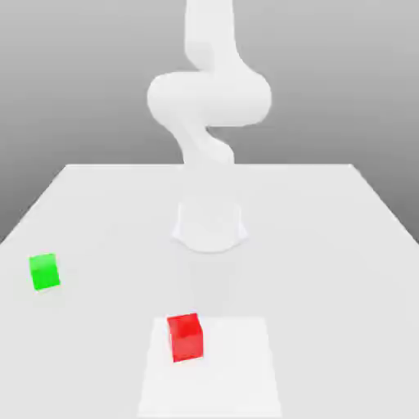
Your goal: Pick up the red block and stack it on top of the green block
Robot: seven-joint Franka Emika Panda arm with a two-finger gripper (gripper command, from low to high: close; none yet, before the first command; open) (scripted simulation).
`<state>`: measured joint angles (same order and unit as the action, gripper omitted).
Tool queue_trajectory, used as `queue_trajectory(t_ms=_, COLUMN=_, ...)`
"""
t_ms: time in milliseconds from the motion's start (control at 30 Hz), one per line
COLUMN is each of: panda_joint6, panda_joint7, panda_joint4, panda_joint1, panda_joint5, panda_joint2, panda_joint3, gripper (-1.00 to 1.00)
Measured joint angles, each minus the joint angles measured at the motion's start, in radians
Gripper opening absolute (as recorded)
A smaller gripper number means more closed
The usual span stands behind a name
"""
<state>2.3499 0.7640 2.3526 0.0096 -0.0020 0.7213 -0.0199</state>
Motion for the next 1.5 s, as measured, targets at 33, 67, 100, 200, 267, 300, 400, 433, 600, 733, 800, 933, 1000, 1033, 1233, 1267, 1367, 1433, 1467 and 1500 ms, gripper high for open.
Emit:
queue_trajectory(t_ms=33, panda_joint6=0.024, panda_joint7=-0.018, panda_joint4=0.025, panda_joint1=0.004, panda_joint5=-0.001, panda_joint2=-0.039, panda_joint3=-0.01, gripper=0.0)
queue_trajectory(t_ms=67, panda_joint6=0.048, panda_joint7=-0.035, panda_joint4=0.049, panda_joint1=0.008, panda_joint5=-0.001, panda_joint2=-0.077, panda_joint3=-0.019, gripper=0.0)
queue_trajectory(t_ms=100, panda_joint6=0.071, panda_joint7=-0.053, panda_joint4=0.073, panda_joint1=0.012, panda_joint5=-0.001, panda_joint2=-0.114, panda_joint3=-0.028, gripper=0.0)
queue_trajectory(t_ms=200, panda_joint6=0.14, panda_joint7=-0.104, panda_joint4=0.143, panda_joint1=0.023, panda_joint5=-0.002, panda_joint2=-0.225, panda_joint3=-0.054, gripper=0.0)
queue_trajectory(t_ms=267, panda_joint6=0.186, panda_joint7=-0.139, panda_joint4=0.189, panda_joint1=0.029, panda_joint5=-0.001, panda_joint2=-0.298, panda_joint3=-0.069, gripper=0.0)
queue_trajectory(t_ms=300, panda_joint6=0.209, panda_joint7=-0.157, panda_joint4=0.213, panda_joint1=0.032, panda_joint5=0.0, panda_joint2=-0.336, panda_joint3=-0.077, gripper=0.0)
queue_trajectory(t_ms=400, panda_joint6=0.28, panda_joint7=-0.212, panda_joint4=0.284, panda_joint1=0.036, panda_joint5=0.002, panda_joint2=-0.451, panda_joint3=-0.096, gripper=0.0)
queue_trajectory(t_ms=433, panda_joint6=0.304, panda_joint7=-0.231, panda_joint4=0.308, panda_joint1=0.035, panda_joint5=0.004, panda_joint2=-0.489, panda_joint3=-0.101, gripper=0.0)
queue_trajectory(t_ms=600, panda_joint6=0.418, panda_joint7=-0.314, panda_joint4=0.424, panda_joint1=0.027, panda_joint5=0.001, panda_joint2=-0.672, panda_joint3=-0.12, gripper=0.0)
queue_trajectory(t_ms=733, panda_joint6=0.532, panda_joint7=-0.364, panda_joint4=0.432, panda_joint1=0.016, panda_joint5=0.044, panda_joint2=-0.816, panda_joint3=-0.1, gripper=0.0)
queue_trajectory(t_ms=800, panda_joint6=0.593, panda_joint7=-0.388, panda_joint4=0.423, panda_joint1=-0.001, panda_joint5=0.076, panda_joint2=-0.889, panda_joint3=-0.075, gripper=0.0)
queue_trajectory(t_ms=933, panda_joint6=0.646, panda_joint7=-0.403, panda_joint4=0.415, panda_joint1=-0.027, panda_joint5=0.096, panda_joint2=-0.951, panda_joint3=-0.045, gripper=-1.0)
queue_trajectory(t_ms=1000, panda_joint6=0.645, panda_joint7=-0.402, panda_joint4=0.415, panda_joint1=-0.027, panda_joint5=0.095, panda_joint2=-0.951, panda_joint3=-0.045, gripper=-1.0)
queue_trajectory(t_ms=1033, panda_joint6=0.645, panda_joint7=-0.401, panda_joint4=0.415, panda_joint1=-0.027, panda_joint5=0.094, panda_joint2=-0.951, panda_joint3=-0.045, gripper=-1.0)
queue_trajectory(t_ms=1233, panda_joint6=0.543, panda_joint7=-0.361, panda_joint4=0.432, panda_joint1=-0.018, panda_joint5=0.038, panda_joint2=-0.83, panda_joint3=-0.067, gripper=-1.0)
queue_trajectory(t_ms=1267, panda_joint6=0.513, panda_joint7=-0.351, panda_joint4=0.438, panda_joint1=-0.02, panda_joint5=0.024, panda_joint2=-0.795, panda_joint3=-0.069, gripper=-1.0)
queue_trajectory(t_ms=1367, panda_joint6=0.444, panda_joint7=-0.295, panda_joint4=0.447, panda_joint1=-0.033, panda_joint5=-0.009, panda_joint2=-0.715, panda_joint3=-0.103, gripper=-1.0)
queue_trajectory(t_ms=1433, panda_joint6=0.423, panda_joint7=-0.227, panda_joint4=0.446, panda_joint1=-0.103, panda_joint5=-0.033, panda_joint2=-0.69, panda_joint3=-0.164, gripper=-1.0)
queue_trajectory(t_ms=1467, panda_joint6=0.413, panda_joint7=-0.188, panda_joint4=0.445, panda_joint1=-0.164, panda_joint5=-0.044, panda_joint2=-0.68, panda_joint3=-0.189, gripper=-1.0)
queue_trajectory(t_ms=1500, panda_joint6=0.404, panda_joint7=-0.15, panda_joint4=0.444, panda_joint1=-0.207, panda_joint5=-0.054, panda_joint2=-0.671, panda_joint3=-0.207, gripper=-1.0)
